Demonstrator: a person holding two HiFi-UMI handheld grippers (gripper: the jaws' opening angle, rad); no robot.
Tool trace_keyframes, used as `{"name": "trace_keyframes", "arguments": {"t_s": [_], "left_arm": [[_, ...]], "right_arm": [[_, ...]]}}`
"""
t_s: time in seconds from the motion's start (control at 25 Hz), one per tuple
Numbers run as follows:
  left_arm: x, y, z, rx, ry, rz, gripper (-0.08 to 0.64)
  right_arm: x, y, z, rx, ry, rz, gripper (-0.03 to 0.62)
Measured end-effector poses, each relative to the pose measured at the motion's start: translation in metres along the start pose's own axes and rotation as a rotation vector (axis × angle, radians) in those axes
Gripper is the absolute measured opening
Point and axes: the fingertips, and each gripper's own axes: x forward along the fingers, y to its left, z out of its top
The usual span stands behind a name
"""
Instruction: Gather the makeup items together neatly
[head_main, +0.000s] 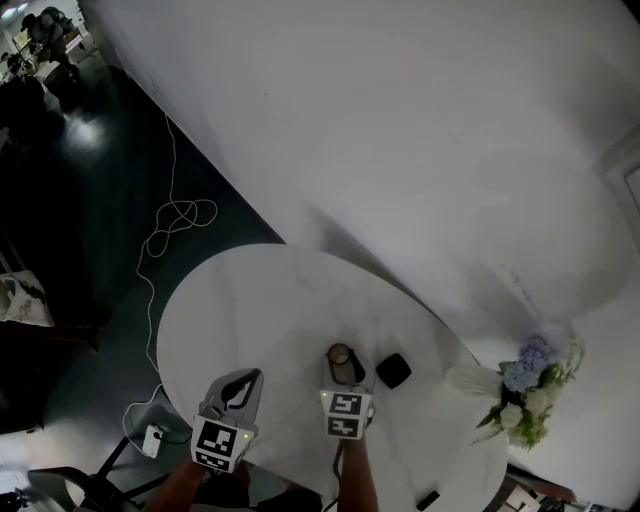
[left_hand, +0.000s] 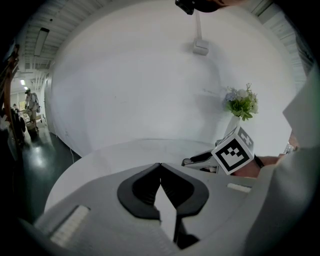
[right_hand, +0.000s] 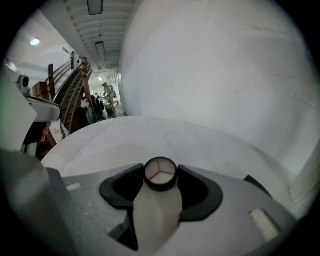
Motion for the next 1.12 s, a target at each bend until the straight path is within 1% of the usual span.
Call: {"name": "trace_keyframes", "arguments": {"t_s": [0.32,0.52,0.8,1.12], "left_arm": [[-0.002,-0.001,0.001,-0.003,-0.001,0.005,0.011],[-0.005,-0.003,0.010,0.005,-0.019,0.000,0.011],[-0.013,-0.019,0.035,0.028,-0.069,-0.036,0.011],[-0.028,-0.049,0.062,0.076,-0.132,-0.109,0.011]], "right_arm": [[-0.001,0.001,0.001,0.000,-0.002,0.013,0.216],[-0.010,0.001,0.009,0.008,-0.022,0.013,0.215],[-0.048,-0.008,0.030,0.017,-0.083,-0.023,0.215],[-0.105,-0.018,0.048,0.045,-0.162,-0.097,0.215]]}}
